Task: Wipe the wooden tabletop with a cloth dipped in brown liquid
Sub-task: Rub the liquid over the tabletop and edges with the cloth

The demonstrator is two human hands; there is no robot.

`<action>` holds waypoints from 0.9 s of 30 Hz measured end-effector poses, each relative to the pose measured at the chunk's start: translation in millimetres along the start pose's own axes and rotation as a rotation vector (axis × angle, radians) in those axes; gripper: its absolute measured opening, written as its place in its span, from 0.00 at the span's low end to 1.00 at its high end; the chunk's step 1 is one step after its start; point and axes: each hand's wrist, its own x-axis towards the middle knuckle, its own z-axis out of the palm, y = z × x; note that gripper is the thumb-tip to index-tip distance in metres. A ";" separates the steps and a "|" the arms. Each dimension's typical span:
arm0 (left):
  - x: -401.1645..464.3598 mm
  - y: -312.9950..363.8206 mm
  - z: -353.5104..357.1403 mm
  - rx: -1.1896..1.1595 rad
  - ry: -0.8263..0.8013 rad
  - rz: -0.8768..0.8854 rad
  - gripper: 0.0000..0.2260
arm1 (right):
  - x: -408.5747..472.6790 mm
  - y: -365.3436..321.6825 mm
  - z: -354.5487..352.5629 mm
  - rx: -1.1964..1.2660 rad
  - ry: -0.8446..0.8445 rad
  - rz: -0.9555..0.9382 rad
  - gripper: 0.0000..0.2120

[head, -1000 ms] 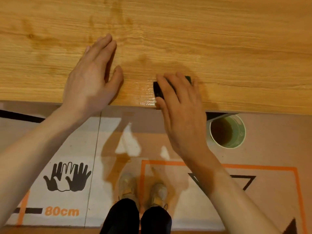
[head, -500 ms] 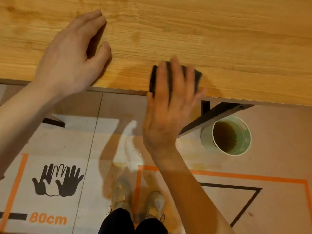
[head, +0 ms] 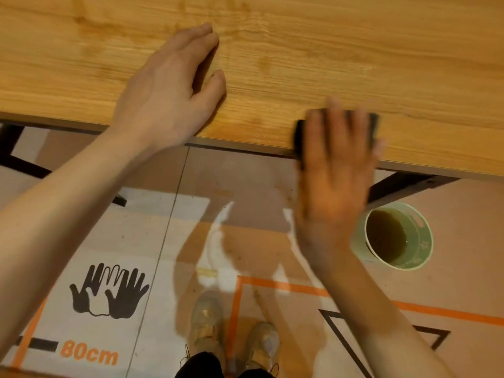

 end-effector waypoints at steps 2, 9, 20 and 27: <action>-0.1 1.7 0.0 -0.005 0.004 0.000 0.28 | 6.8 -27.4 9.4 0.008 -0.014 -0.134 0.17; 0.0 -1.1 -4.5 -0.078 0.020 -0.002 0.25 | 1.7 56.6 -36.1 -0.045 -0.144 -0.172 0.26; -9.5 -111.0 -54.4 -0.004 0.061 -0.035 0.21 | 8.9 -34.2 6.4 0.089 -0.092 -0.111 0.21; -10.7 -116.1 -51.5 -0.039 0.014 -0.019 0.23 | 34.0 -137.7 59.9 0.208 -0.135 -0.256 0.14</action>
